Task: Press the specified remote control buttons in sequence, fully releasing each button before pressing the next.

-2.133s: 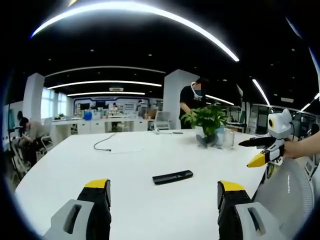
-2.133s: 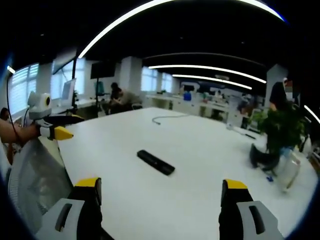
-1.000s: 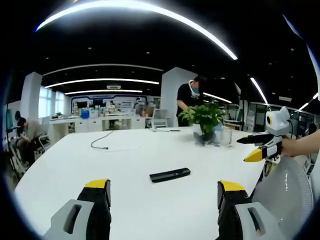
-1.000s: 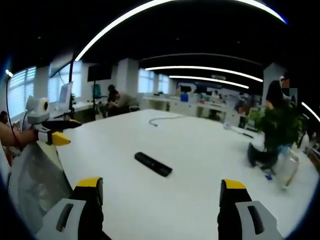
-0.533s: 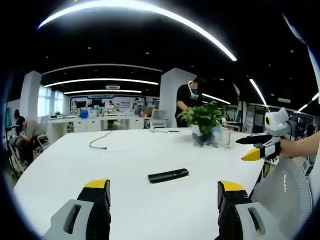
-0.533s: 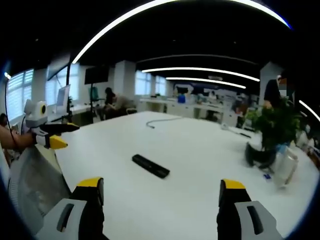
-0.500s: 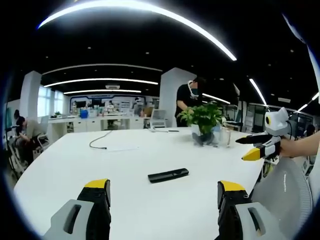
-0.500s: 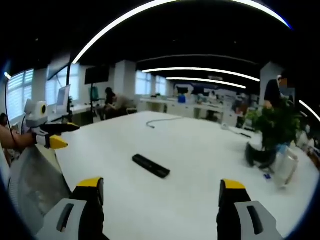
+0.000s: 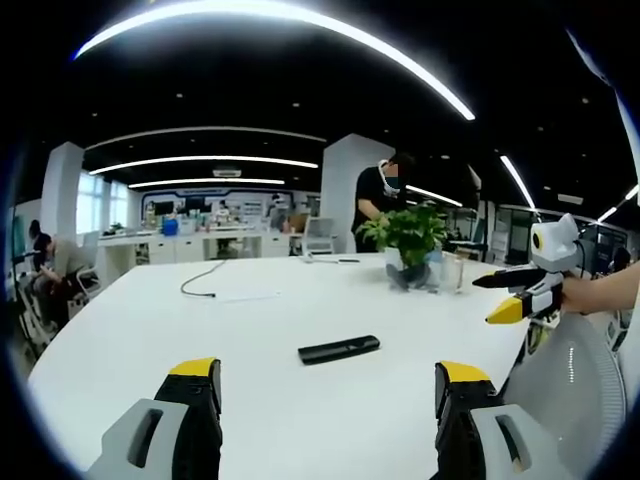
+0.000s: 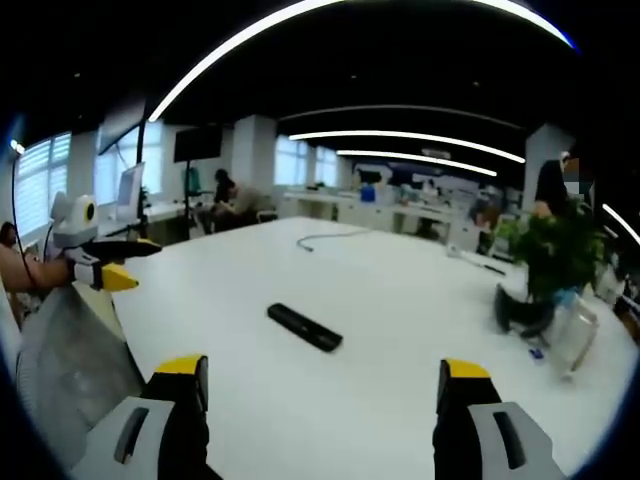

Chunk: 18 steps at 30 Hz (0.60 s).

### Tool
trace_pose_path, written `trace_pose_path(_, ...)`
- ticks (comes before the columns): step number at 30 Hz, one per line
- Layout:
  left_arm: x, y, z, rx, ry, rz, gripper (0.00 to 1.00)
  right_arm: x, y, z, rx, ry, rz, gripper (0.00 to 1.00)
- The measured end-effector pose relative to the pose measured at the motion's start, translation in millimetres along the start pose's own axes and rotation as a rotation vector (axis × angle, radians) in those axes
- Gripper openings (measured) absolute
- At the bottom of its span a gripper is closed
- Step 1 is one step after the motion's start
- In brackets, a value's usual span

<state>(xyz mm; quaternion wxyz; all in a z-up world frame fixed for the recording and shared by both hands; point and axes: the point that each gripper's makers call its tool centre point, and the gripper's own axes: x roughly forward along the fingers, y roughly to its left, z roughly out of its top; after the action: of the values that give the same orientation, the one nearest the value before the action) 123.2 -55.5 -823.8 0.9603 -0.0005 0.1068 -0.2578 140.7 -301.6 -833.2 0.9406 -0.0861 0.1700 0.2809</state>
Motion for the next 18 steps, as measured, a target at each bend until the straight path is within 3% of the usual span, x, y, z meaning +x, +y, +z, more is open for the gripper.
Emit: trace_pose_path(18,0.0,-0.7,-0.9,0.002,0.006,-0.001,0.91,-0.1,0.0,-2.5,-0.001,0.012,0.0,0.93)
